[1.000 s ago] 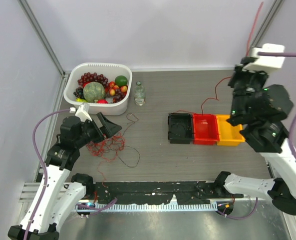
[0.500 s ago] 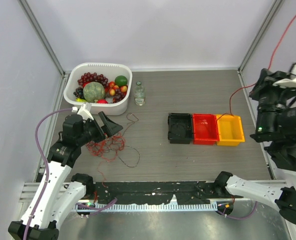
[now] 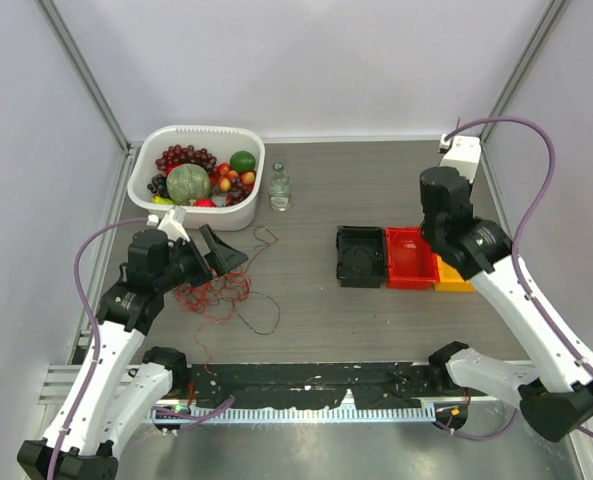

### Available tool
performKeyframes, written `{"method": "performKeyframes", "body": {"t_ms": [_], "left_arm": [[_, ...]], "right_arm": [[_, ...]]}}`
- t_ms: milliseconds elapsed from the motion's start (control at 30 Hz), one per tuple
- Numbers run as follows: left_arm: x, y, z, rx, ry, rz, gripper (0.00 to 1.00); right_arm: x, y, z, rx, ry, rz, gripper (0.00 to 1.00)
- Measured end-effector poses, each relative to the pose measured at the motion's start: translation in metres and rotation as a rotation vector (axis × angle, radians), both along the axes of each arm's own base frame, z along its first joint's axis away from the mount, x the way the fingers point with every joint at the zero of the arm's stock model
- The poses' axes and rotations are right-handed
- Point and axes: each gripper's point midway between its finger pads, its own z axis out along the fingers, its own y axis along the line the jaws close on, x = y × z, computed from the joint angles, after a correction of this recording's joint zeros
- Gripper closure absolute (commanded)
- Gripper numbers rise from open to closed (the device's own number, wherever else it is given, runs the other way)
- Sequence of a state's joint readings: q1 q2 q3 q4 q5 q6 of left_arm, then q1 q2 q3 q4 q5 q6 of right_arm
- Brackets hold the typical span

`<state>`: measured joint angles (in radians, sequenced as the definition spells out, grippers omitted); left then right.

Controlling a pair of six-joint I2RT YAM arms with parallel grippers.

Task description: Untangle the cables

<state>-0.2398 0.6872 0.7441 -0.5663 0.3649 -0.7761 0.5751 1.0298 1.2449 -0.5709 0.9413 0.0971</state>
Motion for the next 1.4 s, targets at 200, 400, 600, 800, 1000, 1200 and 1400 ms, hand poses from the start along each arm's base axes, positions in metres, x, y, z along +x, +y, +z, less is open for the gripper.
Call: {"method": "performKeyframes", "body": {"t_ms": [200, 400, 600, 800, 1000, 1200, 1400], "left_arm": [[-0.002, 0.0, 0.0, 0.0, -0.005, -0.004, 0.02], [-0.005, 0.001, 0.0, -0.004, -0.018, -0.007, 0.02], [-0.008, 0.0, -0.001, -0.007, -0.015, -0.013, 0.02], [-0.01, 0.0, -0.003, -0.01, -0.017, -0.015, 0.02], [-0.011, -0.001, -0.004, -0.011, -0.011, -0.02, 0.02], [-0.011, -0.001, -0.004, -0.011, -0.012, -0.02, 0.02], [-0.011, 0.001, -0.008, 0.013, -0.006, -0.022, 0.02]], "right_arm": [[0.013, -0.025, -0.098, 0.273, 0.233, -0.031, 0.99], [0.015, -0.01, -0.153, 0.496, 0.38, -0.002, 0.99], [0.001, 0.013, -0.219, 0.603, 0.571, 0.007, 0.99], [-0.009, 0.011, -0.252, 0.596, 0.659, -0.034, 0.99], [-0.014, 0.011, -0.285, 0.588, 0.737, -0.066, 0.99], [-0.016, 0.009, -0.3, 0.561, 0.795, -0.074, 0.6], [-0.011, 0.011, -0.281, 0.544, 0.763, -0.026, 0.46]]}}
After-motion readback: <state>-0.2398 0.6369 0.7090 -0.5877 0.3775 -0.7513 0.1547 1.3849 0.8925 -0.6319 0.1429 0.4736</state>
